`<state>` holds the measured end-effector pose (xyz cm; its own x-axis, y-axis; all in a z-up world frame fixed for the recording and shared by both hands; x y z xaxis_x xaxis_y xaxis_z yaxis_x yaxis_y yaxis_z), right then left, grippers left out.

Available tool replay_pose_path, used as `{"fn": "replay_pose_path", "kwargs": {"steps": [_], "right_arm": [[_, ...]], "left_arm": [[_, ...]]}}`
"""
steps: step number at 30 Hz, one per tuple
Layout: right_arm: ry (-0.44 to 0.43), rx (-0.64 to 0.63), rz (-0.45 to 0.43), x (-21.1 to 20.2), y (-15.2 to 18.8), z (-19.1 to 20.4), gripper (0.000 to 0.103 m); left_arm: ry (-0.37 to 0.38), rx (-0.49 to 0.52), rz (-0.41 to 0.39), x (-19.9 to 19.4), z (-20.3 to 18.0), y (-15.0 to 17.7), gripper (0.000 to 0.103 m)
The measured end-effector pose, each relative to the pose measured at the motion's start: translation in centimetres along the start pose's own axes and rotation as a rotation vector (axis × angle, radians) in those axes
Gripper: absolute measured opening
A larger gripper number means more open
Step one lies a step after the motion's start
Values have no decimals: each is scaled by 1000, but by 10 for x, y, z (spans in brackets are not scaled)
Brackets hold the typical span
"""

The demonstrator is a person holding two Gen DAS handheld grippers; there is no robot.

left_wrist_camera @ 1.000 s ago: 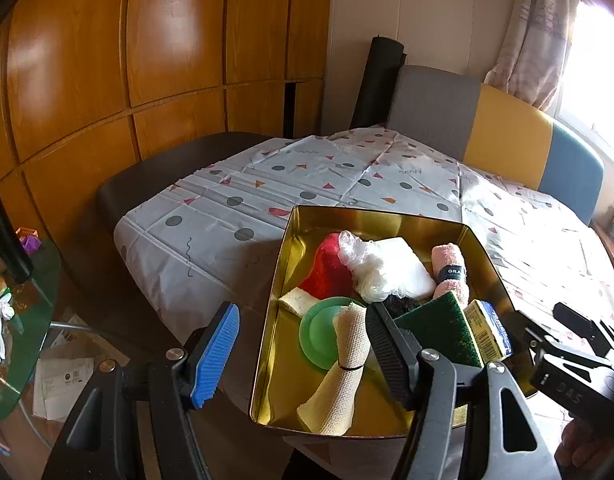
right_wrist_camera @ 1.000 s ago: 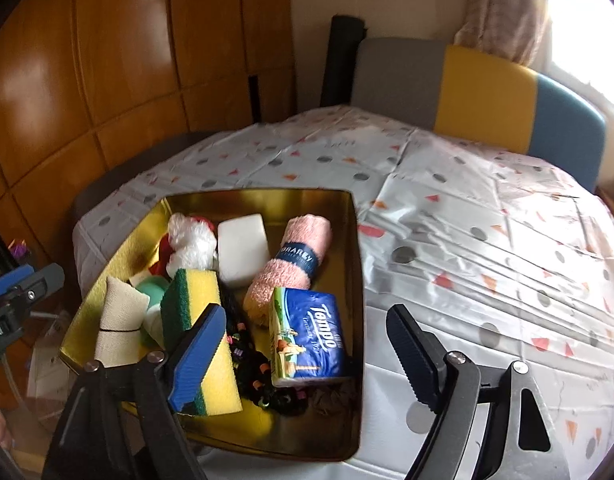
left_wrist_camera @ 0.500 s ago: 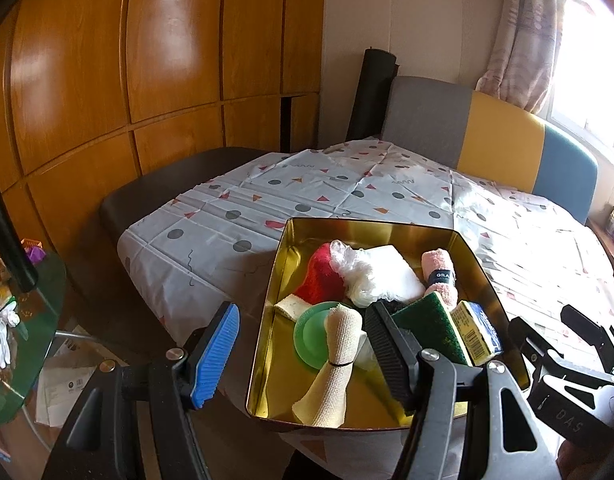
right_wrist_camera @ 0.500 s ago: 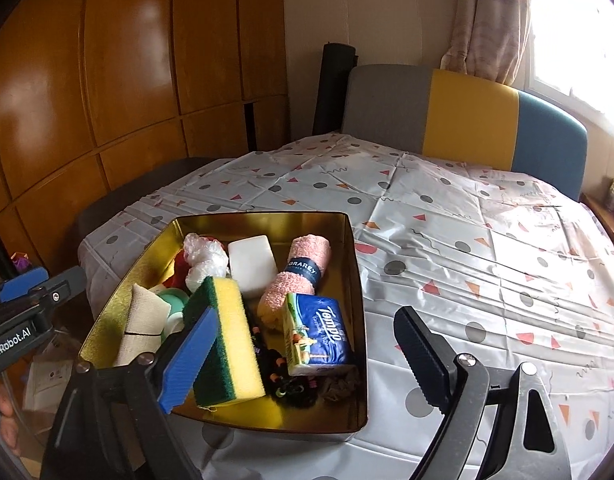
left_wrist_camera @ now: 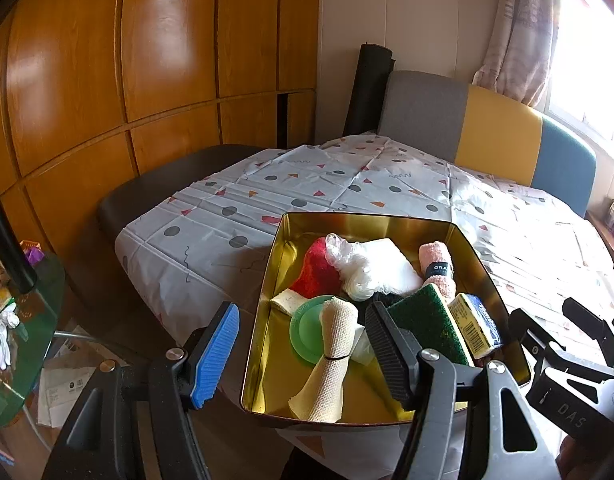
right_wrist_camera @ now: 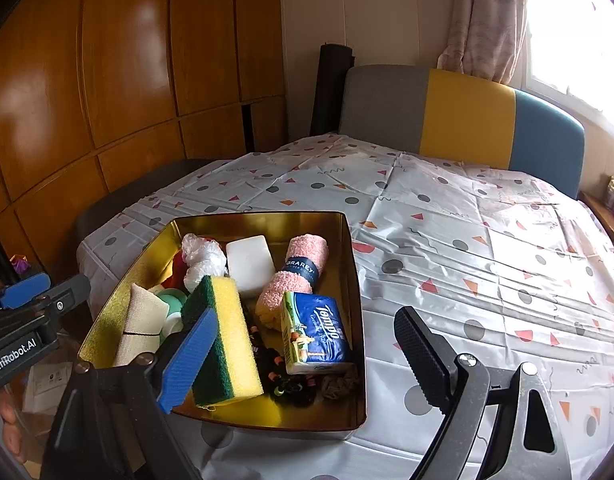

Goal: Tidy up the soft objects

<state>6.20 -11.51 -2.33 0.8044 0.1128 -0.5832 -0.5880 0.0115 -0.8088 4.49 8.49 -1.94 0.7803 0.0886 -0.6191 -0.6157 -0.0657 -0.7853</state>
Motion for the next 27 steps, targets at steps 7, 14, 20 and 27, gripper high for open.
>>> {"fn": "replay_pose_path", "kwargs": {"steps": [7, 14, 20, 27], "right_arm": [[-1, 3, -5, -1, 0, 0, 90], [-1, 11, -3, -1, 0, -2, 91], [1, 10, -5, -1, 0, -2, 91], [1, 17, 0, -1, 1, -3, 91]], "left_arm": [[2, 3, -1, 0, -1, 1, 67], [4, 7, 1, 0, -1, 1, 67], [3, 9, 2, 0, -1, 1, 66], [3, 10, 1, 0, -1, 1, 67]]}}
Point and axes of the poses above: each gripper's, at about its wrist camera, not at the fingertips, and x roughly the way its jaws point, z to its left, y to its underside, the point moved 4 cm from there along x, roughly the way its jaws point, and after that the axes turned 3 degrees about x, right-handed, at the moved point
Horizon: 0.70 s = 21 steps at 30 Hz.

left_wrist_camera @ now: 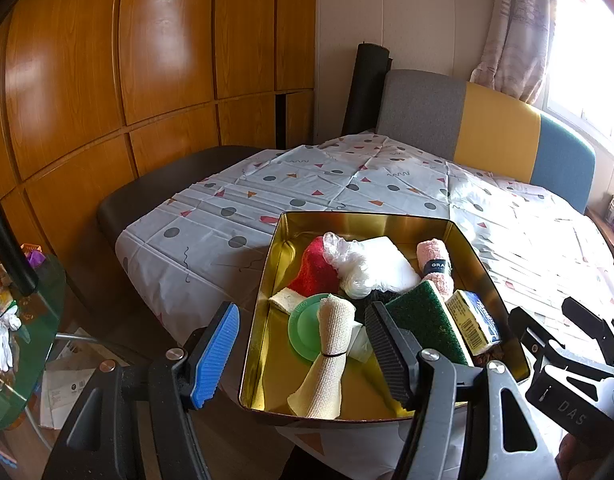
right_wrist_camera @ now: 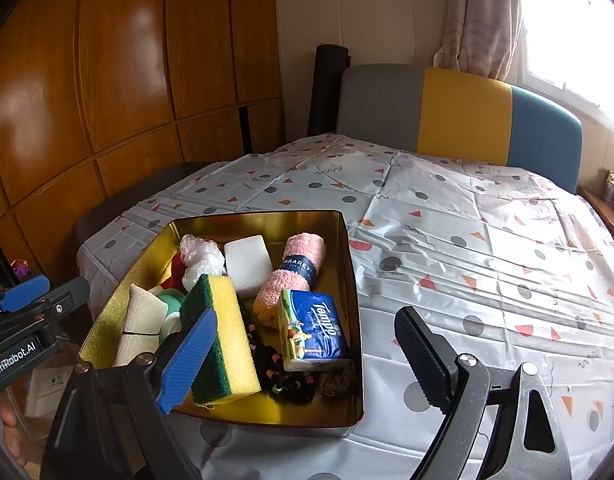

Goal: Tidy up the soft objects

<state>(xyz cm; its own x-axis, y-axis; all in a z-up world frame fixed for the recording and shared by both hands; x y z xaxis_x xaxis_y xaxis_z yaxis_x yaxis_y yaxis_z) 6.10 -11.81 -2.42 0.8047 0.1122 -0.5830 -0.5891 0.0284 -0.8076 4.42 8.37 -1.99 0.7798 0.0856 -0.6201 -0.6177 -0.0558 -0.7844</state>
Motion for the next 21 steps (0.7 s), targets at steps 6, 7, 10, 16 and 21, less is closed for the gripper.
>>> {"fn": "replay_pose_path", "kwargs": {"steps": [6, 7, 10, 16, 21], "right_arm": [[0, 3, 2, 0, 1, 0, 91], [0, 4, 4, 0, 2, 0, 91], [1, 7, 7, 1, 3, 0, 91], [2, 13, 11, 3, 4, 0, 91], [6, 18, 7, 3, 4, -1, 91]], "left_arm": [[1, 2, 2, 1, 0, 0, 67], [1, 2, 2, 1, 0, 0, 66], [1, 8, 6, 1, 0, 1, 66], [-1, 13, 10, 3, -1, 2, 67], [0, 11, 11, 3, -1, 3, 67]]}}
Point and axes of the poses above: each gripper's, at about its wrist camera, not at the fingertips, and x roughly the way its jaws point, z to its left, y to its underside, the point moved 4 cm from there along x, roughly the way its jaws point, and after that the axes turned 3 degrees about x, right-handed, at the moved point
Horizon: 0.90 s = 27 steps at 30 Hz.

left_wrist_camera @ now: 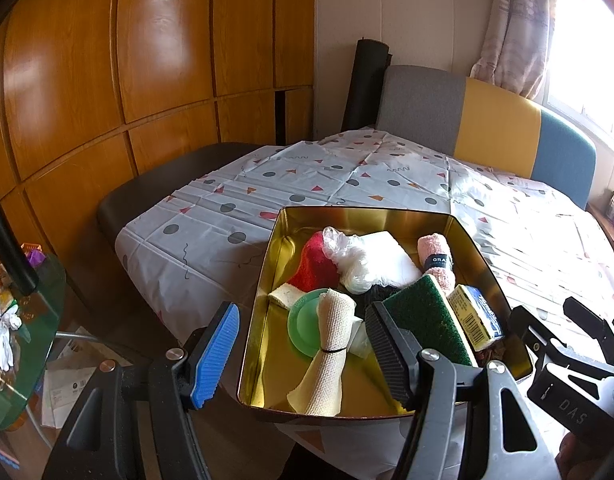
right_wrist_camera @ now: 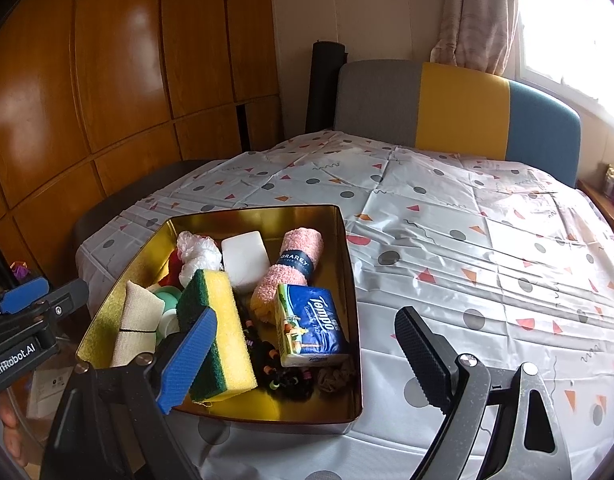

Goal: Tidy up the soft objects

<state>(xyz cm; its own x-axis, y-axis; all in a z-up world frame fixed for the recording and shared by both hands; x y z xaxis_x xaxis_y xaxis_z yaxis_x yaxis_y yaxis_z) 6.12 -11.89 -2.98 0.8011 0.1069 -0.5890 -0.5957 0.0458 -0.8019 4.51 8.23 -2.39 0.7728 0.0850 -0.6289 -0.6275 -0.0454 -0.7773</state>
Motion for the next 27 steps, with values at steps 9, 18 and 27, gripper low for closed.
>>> {"fn": "replay_pose_path", "kwargs": {"steps": [9, 18, 27], "right_arm": [[-1, 1, -1, 0, -1, 0, 91], [0, -2, -2, -1, 0, 0, 91], [3, -3, 5, -1, 2, 0, 91]], "left_arm": [[-1, 1, -1, 0, 0, 0, 66], [-14, -6, -2, -2, 2, -1, 66], [-33, -17, 19, 4, -1, 4, 60]]}}
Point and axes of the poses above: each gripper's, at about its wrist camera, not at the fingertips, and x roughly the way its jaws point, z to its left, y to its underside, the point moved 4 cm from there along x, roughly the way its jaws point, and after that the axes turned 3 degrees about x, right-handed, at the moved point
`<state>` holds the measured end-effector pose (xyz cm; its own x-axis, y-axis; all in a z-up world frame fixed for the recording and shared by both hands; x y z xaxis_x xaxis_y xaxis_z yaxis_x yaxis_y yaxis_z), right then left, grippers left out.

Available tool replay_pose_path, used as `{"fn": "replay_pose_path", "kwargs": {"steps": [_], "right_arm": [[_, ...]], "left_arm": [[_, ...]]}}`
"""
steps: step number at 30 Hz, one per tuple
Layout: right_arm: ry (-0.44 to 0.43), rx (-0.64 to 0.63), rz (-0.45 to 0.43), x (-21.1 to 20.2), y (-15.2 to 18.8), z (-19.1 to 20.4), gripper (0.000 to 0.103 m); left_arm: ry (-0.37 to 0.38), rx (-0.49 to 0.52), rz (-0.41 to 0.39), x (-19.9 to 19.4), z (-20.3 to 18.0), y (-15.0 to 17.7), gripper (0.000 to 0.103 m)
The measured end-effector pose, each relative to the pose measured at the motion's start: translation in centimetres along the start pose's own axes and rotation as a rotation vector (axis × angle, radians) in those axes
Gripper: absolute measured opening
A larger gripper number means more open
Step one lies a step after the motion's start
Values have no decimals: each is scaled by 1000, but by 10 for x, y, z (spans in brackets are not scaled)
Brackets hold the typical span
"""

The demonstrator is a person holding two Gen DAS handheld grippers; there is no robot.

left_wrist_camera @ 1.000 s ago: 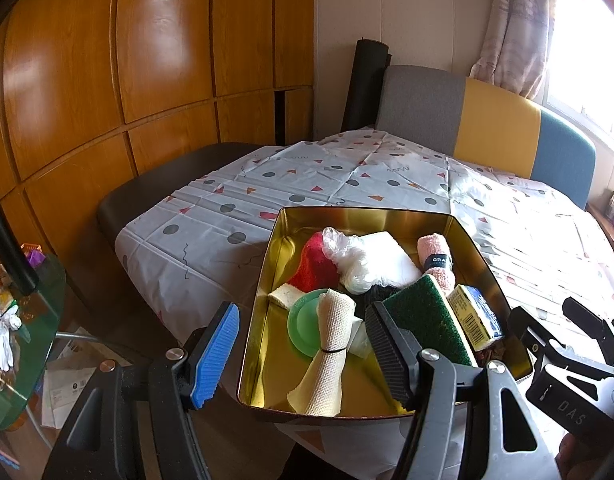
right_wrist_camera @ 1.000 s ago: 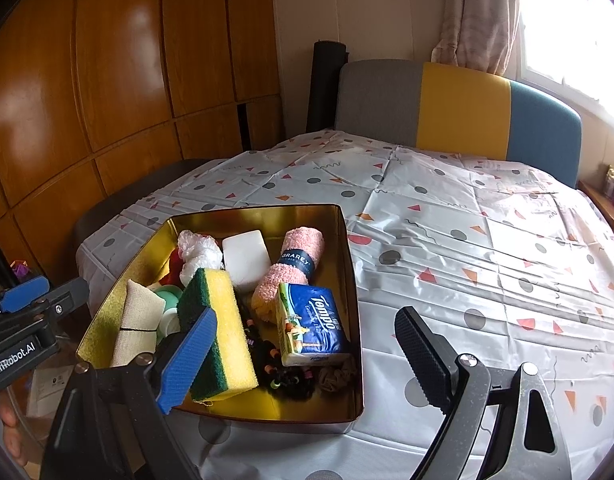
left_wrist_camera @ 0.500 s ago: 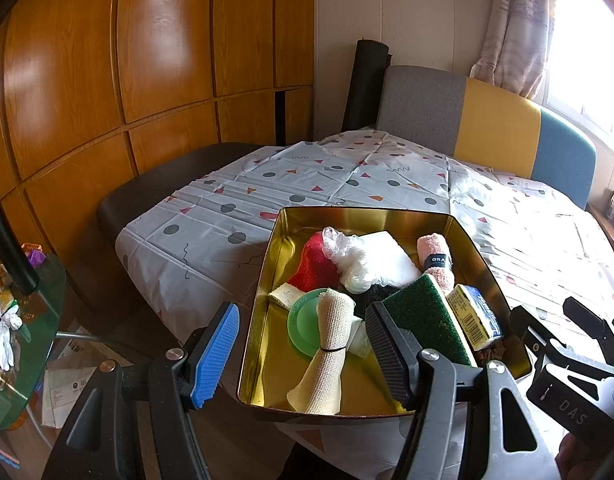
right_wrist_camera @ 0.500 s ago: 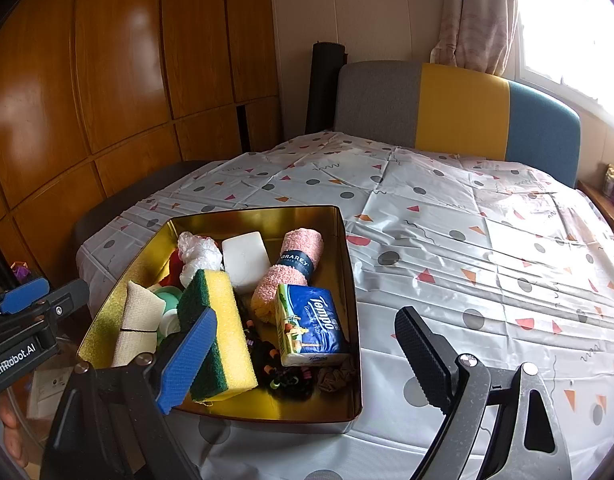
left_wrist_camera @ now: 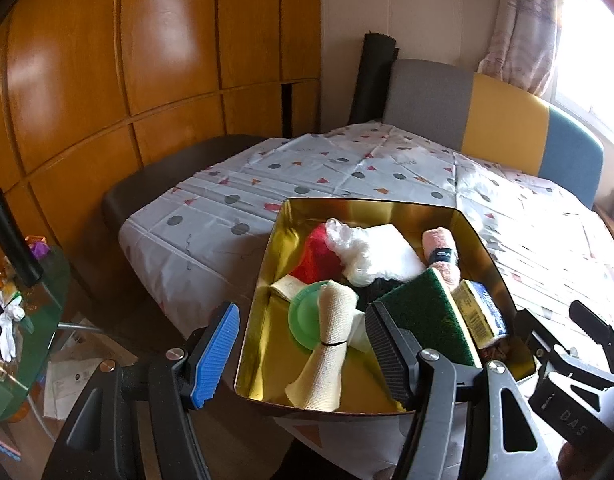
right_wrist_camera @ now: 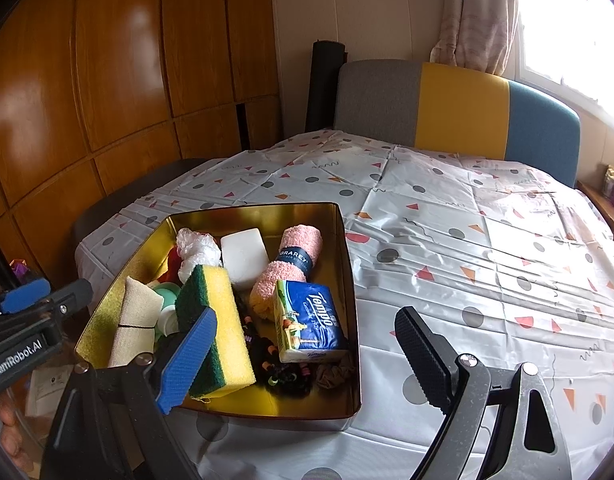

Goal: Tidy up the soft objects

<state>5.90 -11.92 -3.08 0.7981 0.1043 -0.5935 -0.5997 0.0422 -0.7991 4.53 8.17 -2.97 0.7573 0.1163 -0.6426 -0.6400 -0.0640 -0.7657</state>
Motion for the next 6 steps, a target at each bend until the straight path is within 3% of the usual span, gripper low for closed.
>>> {"fn": "replay_pose_path", "kwargs": {"steps": [3, 6], "right_arm": [[4, -5, 0, 0, 2, -2, 91], [6, 1, 3, 0, 2, -5, 91]], "left_arm": [[41, -21, -22, -2, 3, -1, 56], [12, -13, -36, -5, 3, -5, 56]]}}
Point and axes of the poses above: each gripper's, at about its wrist camera, not at the fingertips, and x roughly the way its jaws point, z to its left, y to its underside, the point moved 4 cm from there along x, roughly the way its jaws point, and after that the axes turned 3 degrees about x, right-handed, at the moved point
